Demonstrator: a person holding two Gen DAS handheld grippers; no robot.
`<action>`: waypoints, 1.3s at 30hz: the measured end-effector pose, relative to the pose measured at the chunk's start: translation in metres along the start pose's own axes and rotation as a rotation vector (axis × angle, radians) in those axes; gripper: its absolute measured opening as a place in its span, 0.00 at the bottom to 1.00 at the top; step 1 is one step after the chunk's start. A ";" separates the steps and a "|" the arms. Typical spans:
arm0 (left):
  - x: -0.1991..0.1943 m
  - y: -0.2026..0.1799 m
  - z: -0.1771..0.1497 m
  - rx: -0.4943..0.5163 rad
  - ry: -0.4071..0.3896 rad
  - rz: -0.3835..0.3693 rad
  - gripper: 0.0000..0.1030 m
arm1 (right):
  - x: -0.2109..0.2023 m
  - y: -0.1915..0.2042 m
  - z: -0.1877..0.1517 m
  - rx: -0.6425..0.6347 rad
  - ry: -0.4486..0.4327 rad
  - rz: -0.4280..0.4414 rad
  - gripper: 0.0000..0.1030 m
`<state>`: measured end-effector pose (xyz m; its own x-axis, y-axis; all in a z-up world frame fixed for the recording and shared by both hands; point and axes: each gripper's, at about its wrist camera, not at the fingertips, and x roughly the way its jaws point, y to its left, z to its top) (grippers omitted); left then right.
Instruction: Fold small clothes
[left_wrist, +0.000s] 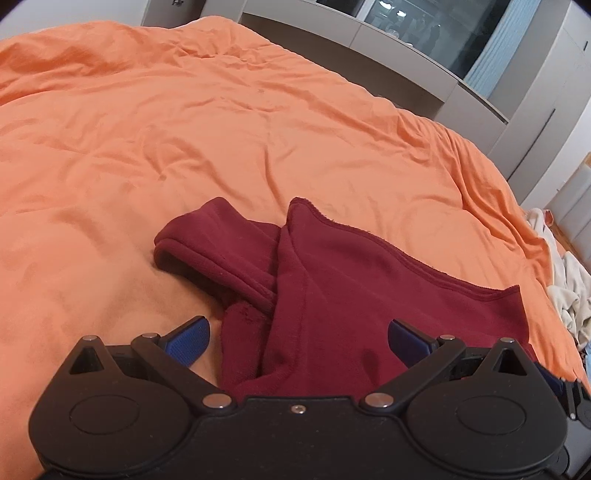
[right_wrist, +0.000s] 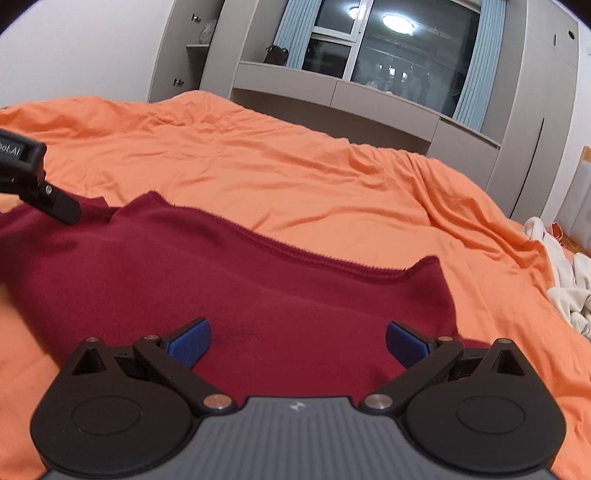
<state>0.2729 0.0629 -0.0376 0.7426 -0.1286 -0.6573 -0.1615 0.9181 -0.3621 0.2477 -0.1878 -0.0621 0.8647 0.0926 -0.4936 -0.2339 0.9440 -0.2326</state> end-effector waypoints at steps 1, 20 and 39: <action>0.000 0.001 0.000 -0.007 -0.007 -0.001 0.98 | 0.002 0.001 -0.001 0.000 0.006 0.002 1.00; 0.001 0.013 0.009 -0.094 -0.022 0.072 0.50 | 0.006 -0.003 -0.003 0.005 0.031 0.013 1.00; -0.026 -0.120 0.044 0.330 -0.140 -0.024 0.15 | -0.044 -0.101 0.020 0.211 -0.027 -0.157 1.00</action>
<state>0.3016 -0.0278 0.0521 0.8291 -0.1198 -0.5461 0.0584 0.9900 -0.1285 0.2423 -0.2811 0.0002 0.8952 -0.0544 -0.4424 -0.0004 0.9924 -0.1230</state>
